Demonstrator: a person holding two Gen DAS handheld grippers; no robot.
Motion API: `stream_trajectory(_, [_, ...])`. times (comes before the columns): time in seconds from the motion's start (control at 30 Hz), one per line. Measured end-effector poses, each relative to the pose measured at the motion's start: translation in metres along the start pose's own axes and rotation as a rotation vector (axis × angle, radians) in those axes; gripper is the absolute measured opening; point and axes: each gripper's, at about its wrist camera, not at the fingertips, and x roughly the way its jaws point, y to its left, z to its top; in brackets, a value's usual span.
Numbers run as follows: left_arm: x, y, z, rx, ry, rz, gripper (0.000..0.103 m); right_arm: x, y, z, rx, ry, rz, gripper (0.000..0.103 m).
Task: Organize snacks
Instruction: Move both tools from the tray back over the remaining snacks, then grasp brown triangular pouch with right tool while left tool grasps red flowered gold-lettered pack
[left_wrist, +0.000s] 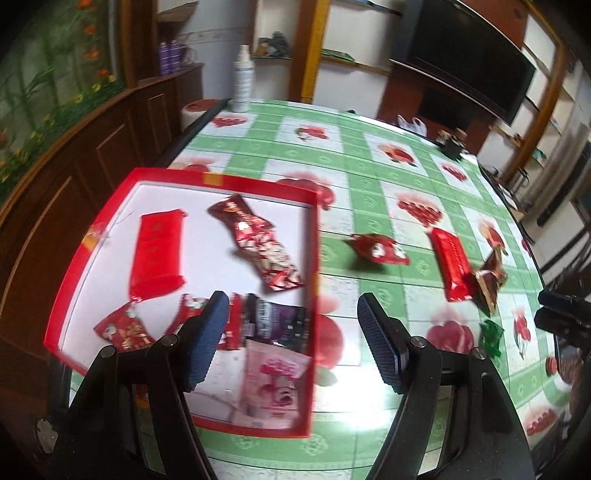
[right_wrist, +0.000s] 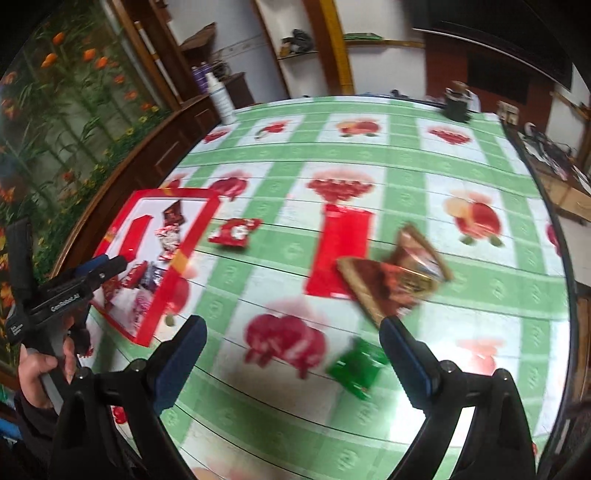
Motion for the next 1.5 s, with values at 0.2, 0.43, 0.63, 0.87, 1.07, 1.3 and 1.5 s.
stream_trajectory(0.2, [0.005,-0.015,0.001,0.018,0.017,-0.034,0.072,-0.007,-0.041,-0.01,0.101,0.014,-0.047,0.096])
stream_trajectory(0.43, [0.015,-0.034,0.001,0.053,0.045,-0.058,0.072,-0.002,-0.064,-0.012,0.175,0.014,-0.05,0.096])
stream_trajectory(0.63, [0.024,-0.044,0.004,0.07,0.062,-0.064,0.072,0.006,-0.075,-0.006,0.245,0.017,-0.09,0.096])
stream_trajectory(0.87, [0.031,-0.052,0.007,0.081,0.078,-0.073,0.072,0.01,-0.078,0.005,0.291,0.015,-0.048,0.096])
stream_trajectory(1.07, [0.037,-0.061,0.015,0.092,0.082,-0.077,0.072,0.02,-0.076,0.016,0.32,0.028,-0.018,0.096])
stream_trajectory(1.3, [0.048,-0.069,0.024,0.092,0.09,-0.085,0.072,0.048,-0.097,0.022,0.439,0.037,-0.032,0.093])
stream_trajectory(1.5, [0.059,-0.071,0.033,0.088,0.099,-0.087,0.072,0.069,-0.107,0.023,0.477,0.064,-0.046,0.081])
